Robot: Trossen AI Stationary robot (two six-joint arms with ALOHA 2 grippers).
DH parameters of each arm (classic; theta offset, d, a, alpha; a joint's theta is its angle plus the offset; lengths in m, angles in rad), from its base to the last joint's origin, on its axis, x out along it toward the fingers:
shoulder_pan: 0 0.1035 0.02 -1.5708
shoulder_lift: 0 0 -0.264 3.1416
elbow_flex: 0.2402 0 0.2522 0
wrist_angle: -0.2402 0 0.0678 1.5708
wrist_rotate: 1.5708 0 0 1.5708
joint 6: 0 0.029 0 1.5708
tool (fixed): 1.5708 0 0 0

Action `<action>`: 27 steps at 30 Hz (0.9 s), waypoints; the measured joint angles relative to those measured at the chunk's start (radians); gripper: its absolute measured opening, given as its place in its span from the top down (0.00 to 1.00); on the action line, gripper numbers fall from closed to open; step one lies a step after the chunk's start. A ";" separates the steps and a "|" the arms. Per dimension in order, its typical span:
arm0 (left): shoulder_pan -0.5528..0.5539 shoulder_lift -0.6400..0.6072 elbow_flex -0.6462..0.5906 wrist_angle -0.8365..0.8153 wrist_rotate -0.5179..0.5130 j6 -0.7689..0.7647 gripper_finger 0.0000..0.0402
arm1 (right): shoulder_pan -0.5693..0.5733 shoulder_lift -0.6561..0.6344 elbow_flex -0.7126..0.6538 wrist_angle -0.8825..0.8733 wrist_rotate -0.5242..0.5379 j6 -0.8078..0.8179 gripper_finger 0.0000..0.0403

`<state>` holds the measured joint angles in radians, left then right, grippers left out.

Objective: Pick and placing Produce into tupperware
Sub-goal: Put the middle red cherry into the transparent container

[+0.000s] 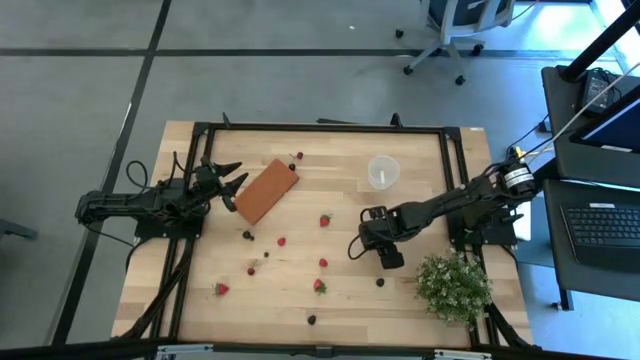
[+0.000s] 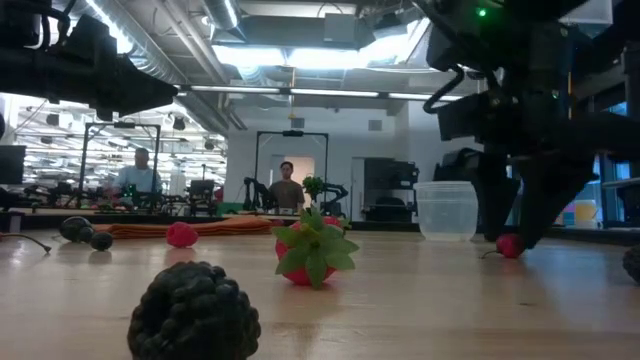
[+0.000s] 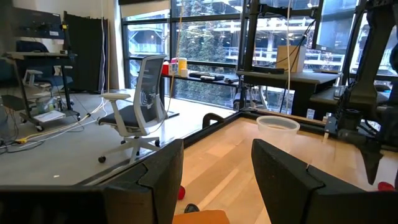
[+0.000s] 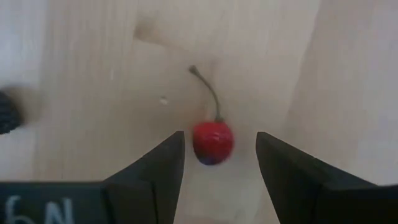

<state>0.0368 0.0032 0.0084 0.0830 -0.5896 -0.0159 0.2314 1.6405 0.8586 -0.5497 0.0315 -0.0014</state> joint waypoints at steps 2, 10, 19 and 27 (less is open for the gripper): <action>0.000 0.000 0.000 0.000 0.000 0.000 0.54 | 0.002 0.000 -0.023 0.035 0.000 0.005 0.50; 0.000 0.000 0.000 0.000 0.000 0.000 0.54 | 0.002 -0.004 -0.063 0.078 -0.003 0.045 0.50; 0.000 0.000 0.000 0.000 0.000 0.000 0.54 | 0.002 -0.003 -0.065 0.090 -0.003 0.045 0.51; 0.000 0.000 0.000 0.000 0.000 0.000 0.54 | 0.003 -0.002 -0.065 0.096 -0.005 0.046 0.63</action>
<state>0.0368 0.0032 0.0082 0.0830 -0.5896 -0.0158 0.2340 1.6382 0.7933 -0.4542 0.0261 0.0448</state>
